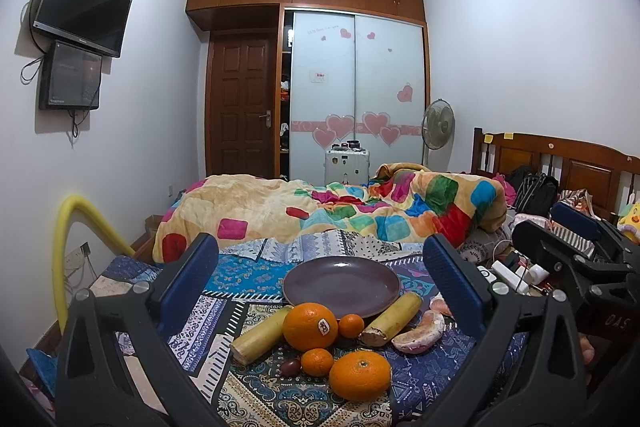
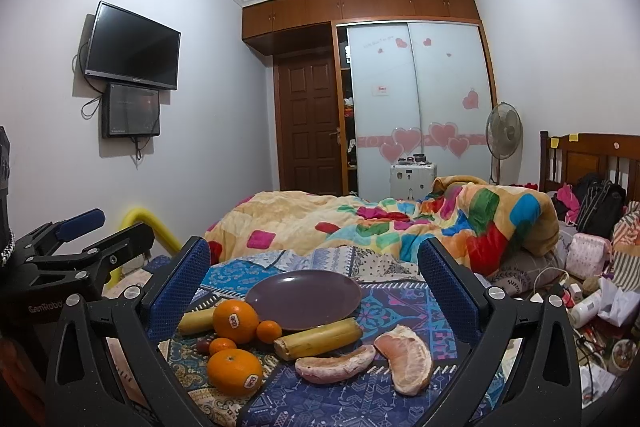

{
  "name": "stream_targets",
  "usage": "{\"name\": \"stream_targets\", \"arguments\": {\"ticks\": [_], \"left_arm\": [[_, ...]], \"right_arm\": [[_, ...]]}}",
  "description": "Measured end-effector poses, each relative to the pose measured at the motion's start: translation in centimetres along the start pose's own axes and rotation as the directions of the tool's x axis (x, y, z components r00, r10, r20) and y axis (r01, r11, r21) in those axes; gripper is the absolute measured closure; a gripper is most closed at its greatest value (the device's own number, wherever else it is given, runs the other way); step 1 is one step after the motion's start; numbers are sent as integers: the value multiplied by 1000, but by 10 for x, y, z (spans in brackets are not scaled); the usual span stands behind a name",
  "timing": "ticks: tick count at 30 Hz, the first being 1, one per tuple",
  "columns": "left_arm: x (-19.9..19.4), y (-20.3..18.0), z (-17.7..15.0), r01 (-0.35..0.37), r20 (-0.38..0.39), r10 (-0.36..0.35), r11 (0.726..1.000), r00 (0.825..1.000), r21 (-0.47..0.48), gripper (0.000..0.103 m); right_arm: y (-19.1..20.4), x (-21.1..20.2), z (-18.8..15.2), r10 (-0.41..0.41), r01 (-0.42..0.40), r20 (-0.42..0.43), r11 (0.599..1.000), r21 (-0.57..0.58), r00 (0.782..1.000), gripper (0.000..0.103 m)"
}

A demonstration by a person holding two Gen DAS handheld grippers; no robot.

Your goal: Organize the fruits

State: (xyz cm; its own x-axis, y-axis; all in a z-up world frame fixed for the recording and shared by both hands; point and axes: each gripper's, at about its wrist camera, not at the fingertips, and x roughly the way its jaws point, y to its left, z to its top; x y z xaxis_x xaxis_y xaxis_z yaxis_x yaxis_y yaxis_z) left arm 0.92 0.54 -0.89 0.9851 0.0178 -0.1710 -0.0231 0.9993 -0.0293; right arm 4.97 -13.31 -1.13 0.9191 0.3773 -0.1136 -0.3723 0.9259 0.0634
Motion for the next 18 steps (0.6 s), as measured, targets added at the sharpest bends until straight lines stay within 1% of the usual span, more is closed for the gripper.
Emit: {"name": "stream_targets", "arguments": {"ticks": [6,10,13,18], "left_arm": [[13,8,-15,-2,-45,2,1000,999,2,0],[25,19,-33,-17,-107,17,1000,994,-5,0],[35,28,-50,-32,-170,31,999,985,-4,0],[50,43,-78,-83,-251,85,996,964,19,0]], "right_arm": [[-1,19,-17,-2,2,-79,1000,-1,997,0],[1,38,-39,1,-4,-157,1000,-15,988,0],[3,51,-56,19,-24,-219,999,-21,976,0],[14,68,-78,80,-86,-310,996,-7,947,0]]}}
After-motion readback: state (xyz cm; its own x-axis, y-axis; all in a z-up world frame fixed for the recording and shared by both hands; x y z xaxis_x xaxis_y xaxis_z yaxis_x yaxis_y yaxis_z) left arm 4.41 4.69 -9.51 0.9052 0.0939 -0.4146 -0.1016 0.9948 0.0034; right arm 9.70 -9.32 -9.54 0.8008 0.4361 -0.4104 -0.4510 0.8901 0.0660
